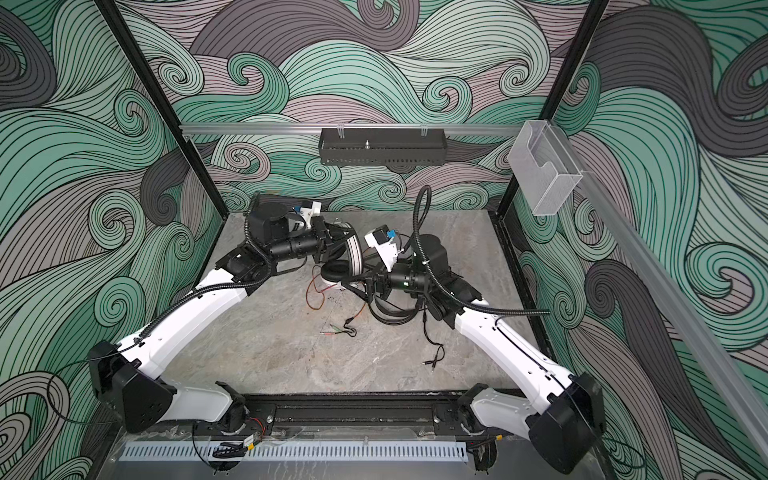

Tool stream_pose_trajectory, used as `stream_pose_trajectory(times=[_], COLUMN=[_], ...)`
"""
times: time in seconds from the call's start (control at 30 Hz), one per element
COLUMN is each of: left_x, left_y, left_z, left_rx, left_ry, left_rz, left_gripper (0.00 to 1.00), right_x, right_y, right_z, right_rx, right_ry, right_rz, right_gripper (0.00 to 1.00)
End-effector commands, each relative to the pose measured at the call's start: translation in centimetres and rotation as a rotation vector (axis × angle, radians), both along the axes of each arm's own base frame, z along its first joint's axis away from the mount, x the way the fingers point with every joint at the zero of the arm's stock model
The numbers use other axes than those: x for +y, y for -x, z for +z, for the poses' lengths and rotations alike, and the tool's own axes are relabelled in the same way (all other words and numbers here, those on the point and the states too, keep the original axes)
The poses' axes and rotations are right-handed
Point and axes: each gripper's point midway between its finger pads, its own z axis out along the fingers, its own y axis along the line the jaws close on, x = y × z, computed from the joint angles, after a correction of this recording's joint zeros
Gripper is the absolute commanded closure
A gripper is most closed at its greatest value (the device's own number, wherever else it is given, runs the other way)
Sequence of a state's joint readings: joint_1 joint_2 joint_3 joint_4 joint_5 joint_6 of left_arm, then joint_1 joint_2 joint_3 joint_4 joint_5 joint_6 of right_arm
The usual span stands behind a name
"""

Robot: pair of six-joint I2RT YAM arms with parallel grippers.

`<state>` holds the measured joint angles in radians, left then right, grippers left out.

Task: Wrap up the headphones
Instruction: 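Lift the white headset with the right gripper while the left gripper draws back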

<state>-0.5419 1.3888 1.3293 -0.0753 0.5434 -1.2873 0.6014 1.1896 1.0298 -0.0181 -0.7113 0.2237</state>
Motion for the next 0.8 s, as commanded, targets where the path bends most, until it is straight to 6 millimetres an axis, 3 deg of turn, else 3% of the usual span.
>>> stream_pose_trajectory(times=[0.0, 0.03, 0.17, 0.23, 0.33, 0.47, 0.67, 0.77], left_x=[-0.5, -0.6, -0.5, -0.5, -0.4, 0.4, 2.1, 3.1], left_y=[0.4, 0.4, 0.7, 0.7, 0.9, 0.7, 0.5, 0.3], left_z=[6.0, 6.1, 7.0, 7.1, 6.7, 5.6, 4.3, 3.1], left_rx=[-0.136, -0.134, -0.146, -0.148, -0.15, -0.153, -0.186, -0.171], left_ry=[0.117, 0.122, 0.142, 0.141, 0.119, 0.07, 0.0, -0.038], left_rz=[-0.021, -0.023, -0.022, -0.024, -0.026, 0.019, 0.084, 0.101], left_gripper=[1.0, 1.0, 1.0, 1.0, 1.0, 0.97, 0.48, 0.32], right_x=[0.4, 0.5, 0.8, 0.8, 0.7, 0.3, -0.3, -0.5], right_y=[0.2, 0.1, 0.0, 0.0, 0.1, 0.5, 0.3, -0.1], right_z=[2.2, 2.3, 3.0, 3.4, 4.1, 4.4, 4.2, 3.6], right_rx=[-0.04, -0.036, -0.038, -0.048, -0.062, -0.083, -0.095, -0.09], right_ry=[-0.041, -0.044, -0.06, -0.065, -0.066, -0.061, -0.041, -0.021], right_rz=[0.019, 0.022, 0.034, 0.032, 0.037, 0.029, -0.007, -0.032], right_gripper=[0.07, 0.09, 0.36, 0.43, 0.52, 0.7, 0.97, 1.0])
